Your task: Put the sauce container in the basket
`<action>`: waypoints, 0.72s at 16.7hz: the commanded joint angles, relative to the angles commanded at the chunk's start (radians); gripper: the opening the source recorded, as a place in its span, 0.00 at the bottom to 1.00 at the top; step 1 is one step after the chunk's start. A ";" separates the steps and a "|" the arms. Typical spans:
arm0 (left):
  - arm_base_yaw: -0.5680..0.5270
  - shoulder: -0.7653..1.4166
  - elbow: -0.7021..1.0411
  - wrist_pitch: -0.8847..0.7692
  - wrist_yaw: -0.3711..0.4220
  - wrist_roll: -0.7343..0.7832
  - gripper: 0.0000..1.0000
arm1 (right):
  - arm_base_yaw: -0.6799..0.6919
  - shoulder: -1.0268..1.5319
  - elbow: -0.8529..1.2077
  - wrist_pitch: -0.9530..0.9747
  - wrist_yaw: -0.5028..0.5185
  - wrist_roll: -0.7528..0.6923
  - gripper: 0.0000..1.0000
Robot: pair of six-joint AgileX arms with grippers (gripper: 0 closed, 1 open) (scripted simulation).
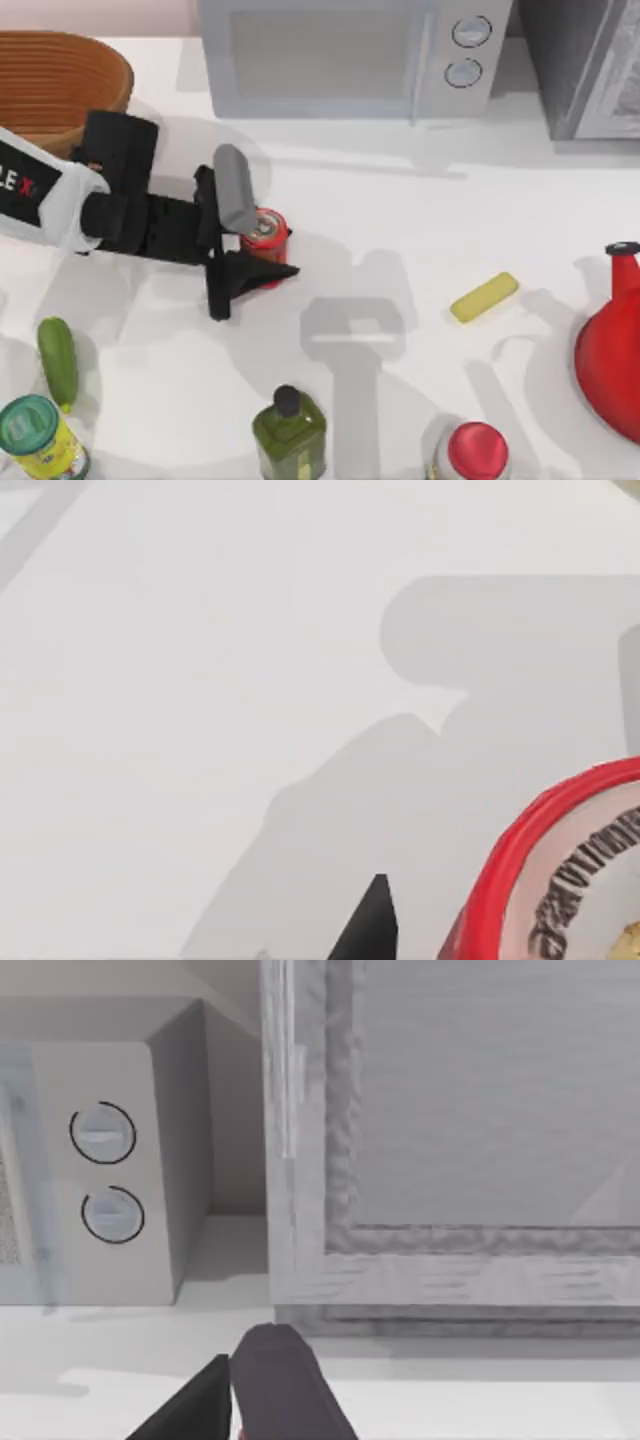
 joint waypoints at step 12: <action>0.216 -0.434 0.235 -0.236 -0.671 -0.601 0.00 | 0.000 0.000 0.000 0.000 0.000 0.000 1.00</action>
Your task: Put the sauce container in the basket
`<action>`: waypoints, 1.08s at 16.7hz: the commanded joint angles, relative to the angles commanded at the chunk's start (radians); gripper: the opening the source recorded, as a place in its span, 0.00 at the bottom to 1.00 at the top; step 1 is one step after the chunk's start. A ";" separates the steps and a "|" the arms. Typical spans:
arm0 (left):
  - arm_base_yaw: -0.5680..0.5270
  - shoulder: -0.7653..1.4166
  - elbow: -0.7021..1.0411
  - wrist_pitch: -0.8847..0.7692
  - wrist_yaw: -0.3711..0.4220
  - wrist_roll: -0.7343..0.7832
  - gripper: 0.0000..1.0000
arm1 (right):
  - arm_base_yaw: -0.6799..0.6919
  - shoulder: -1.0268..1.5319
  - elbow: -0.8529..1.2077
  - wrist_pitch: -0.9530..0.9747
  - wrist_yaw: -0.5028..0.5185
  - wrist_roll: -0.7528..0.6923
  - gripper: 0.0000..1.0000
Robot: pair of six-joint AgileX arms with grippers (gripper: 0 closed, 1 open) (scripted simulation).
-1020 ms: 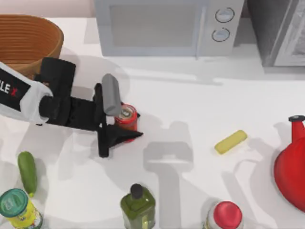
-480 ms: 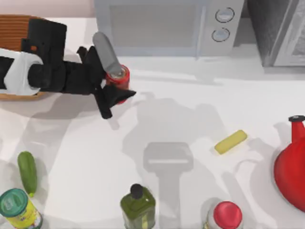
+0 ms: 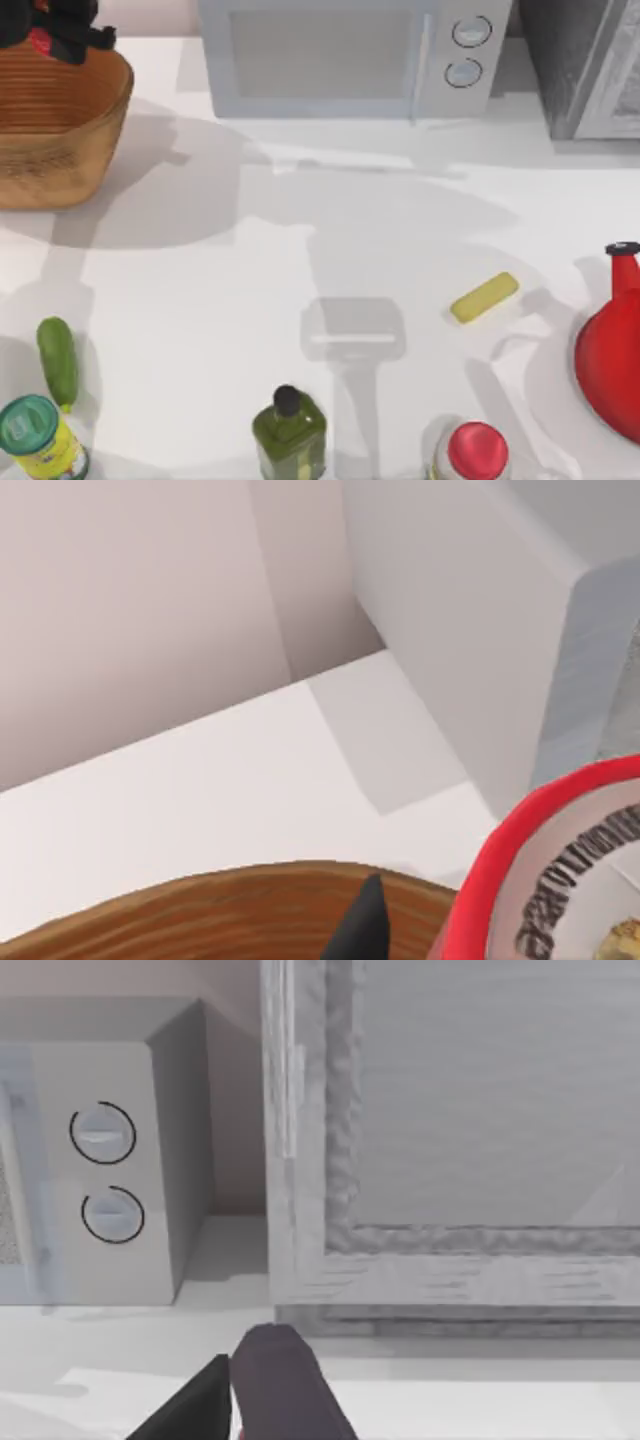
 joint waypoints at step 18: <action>0.130 -0.049 0.011 -0.018 -0.170 -0.225 0.00 | 0.000 0.000 0.000 0.000 0.000 0.000 1.00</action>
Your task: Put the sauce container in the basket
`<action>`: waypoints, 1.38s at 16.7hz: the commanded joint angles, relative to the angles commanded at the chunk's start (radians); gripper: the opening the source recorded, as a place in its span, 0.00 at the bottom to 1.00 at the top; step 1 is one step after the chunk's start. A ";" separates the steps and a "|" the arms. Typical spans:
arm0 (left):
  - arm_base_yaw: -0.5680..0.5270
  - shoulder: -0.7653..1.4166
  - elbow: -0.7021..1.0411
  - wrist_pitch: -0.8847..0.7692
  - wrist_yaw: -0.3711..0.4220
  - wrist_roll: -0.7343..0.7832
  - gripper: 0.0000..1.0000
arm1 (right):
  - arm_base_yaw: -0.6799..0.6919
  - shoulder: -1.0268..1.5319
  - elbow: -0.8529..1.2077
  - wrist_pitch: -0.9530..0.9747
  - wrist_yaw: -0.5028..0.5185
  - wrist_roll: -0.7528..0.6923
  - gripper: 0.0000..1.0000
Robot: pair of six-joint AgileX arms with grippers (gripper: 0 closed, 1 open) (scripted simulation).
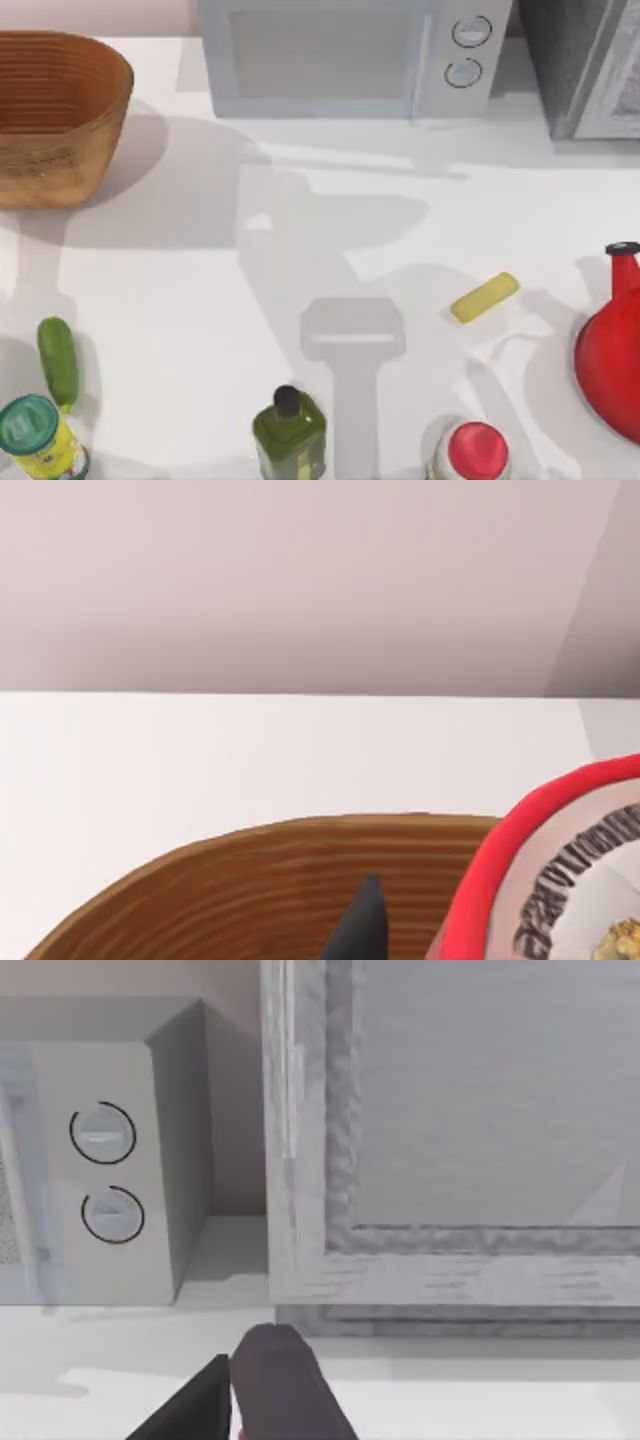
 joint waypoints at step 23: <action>-0.004 0.106 0.009 0.099 -0.005 -0.005 0.98 | 0.000 0.000 0.000 0.000 0.000 0.000 1.00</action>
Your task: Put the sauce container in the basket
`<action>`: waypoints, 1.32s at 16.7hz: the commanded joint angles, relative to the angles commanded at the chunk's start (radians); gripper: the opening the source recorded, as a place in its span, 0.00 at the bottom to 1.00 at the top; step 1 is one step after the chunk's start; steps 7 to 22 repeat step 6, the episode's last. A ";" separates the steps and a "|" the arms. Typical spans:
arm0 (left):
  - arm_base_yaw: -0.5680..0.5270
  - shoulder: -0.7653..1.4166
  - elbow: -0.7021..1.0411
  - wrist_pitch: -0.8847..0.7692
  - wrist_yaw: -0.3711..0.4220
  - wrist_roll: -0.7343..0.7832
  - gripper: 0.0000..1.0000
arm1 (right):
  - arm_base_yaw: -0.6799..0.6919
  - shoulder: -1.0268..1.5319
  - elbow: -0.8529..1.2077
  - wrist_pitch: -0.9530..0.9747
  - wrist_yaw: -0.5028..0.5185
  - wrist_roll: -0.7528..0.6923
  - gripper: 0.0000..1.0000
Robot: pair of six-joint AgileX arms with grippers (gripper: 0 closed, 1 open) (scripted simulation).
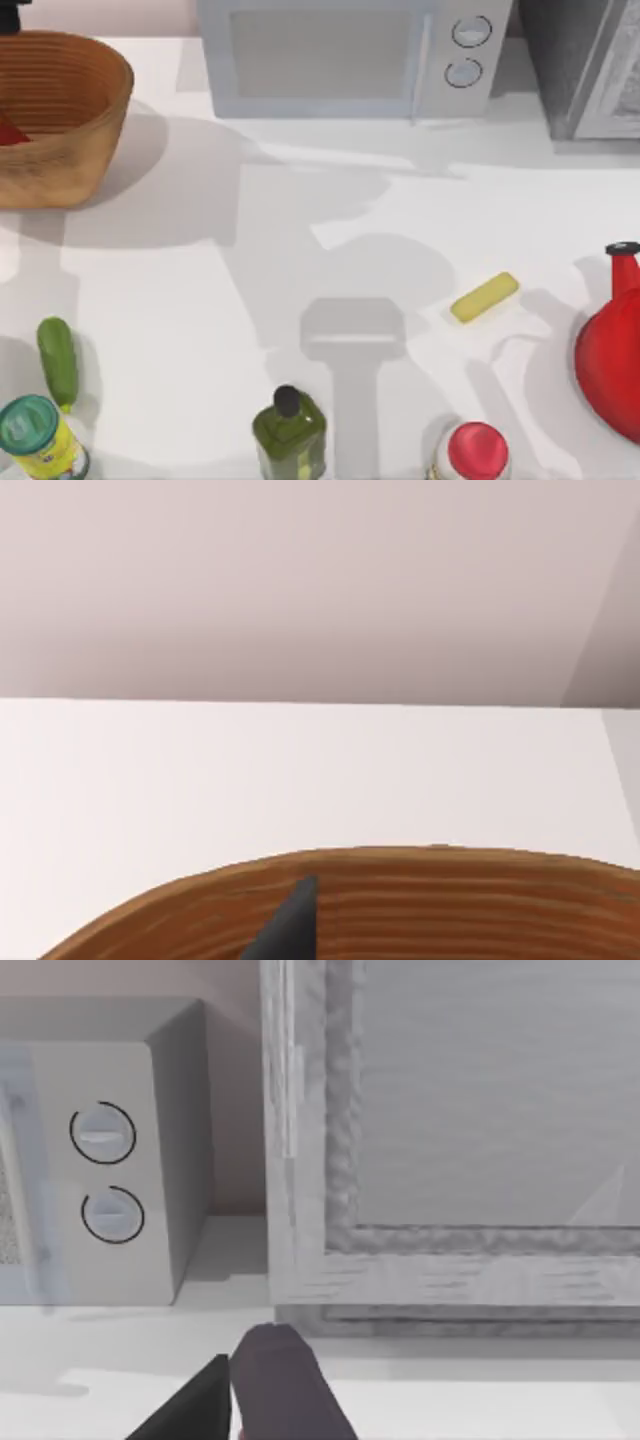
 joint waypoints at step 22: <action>0.000 0.000 0.000 0.000 0.000 0.000 1.00 | 0.000 0.000 0.000 0.000 0.000 0.000 1.00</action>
